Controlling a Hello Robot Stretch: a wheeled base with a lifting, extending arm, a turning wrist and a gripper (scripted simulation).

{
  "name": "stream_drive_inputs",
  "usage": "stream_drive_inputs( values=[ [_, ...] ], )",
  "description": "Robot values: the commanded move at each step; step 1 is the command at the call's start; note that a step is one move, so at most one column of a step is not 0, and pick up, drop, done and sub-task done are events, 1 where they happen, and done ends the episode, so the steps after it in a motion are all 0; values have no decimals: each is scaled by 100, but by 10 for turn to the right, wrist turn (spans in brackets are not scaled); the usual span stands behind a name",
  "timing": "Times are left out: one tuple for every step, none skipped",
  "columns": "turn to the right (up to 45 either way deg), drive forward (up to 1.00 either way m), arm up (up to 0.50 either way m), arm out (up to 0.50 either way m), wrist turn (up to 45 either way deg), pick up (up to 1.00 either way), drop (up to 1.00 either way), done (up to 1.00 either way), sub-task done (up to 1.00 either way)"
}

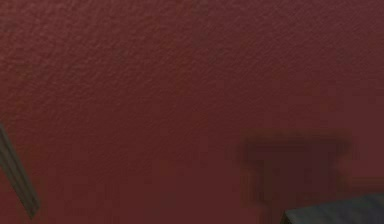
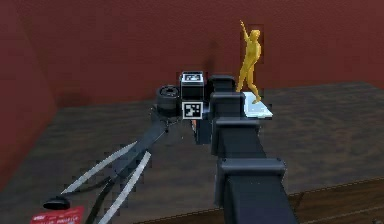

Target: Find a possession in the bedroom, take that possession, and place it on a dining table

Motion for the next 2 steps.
stream_drive_inputs(
  values=[
    [0, 0, 0, 0, -30, 0, 0, 0, 0],
    [0, 0, 0, -18, 0, 0, 0, 0, 0]
  ],
)
